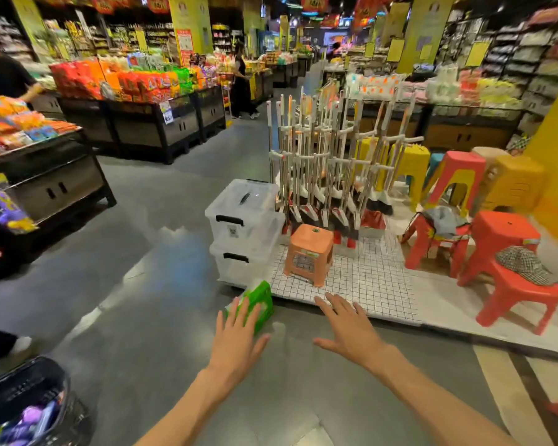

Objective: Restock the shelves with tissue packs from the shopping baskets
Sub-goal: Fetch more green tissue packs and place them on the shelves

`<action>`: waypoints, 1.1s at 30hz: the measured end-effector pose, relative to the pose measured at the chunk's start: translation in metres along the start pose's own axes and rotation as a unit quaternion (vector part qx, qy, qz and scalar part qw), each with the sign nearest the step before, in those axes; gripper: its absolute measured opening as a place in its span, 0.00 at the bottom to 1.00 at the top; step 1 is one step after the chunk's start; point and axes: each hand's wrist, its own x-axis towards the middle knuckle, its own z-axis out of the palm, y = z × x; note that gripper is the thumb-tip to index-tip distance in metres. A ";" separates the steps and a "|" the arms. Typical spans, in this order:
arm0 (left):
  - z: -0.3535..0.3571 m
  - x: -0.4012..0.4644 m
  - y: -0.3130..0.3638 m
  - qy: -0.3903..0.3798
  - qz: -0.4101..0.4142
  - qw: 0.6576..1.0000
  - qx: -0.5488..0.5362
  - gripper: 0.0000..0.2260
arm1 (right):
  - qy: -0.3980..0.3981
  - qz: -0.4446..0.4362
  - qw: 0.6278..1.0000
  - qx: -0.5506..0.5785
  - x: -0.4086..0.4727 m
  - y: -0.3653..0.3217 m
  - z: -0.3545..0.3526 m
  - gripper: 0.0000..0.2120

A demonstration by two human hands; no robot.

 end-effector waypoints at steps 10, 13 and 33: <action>0.054 0.175 -0.052 -0.061 -0.105 0.992 0.020 0.30 | -0.052 -0.061 0.997 0.018 0.237 0.078 0.014 0.46; 0.064 0.221 -0.064 -0.060 -0.141 0.988 0.012 0.32 | -0.063 -0.092 0.994 0.010 0.314 0.103 0.009 0.47; 0.218 0.375 -0.196 -0.101 -0.393 0.897 -0.176 0.36 | -0.248 -0.160 0.955 0.015 0.676 0.102 0.110 0.45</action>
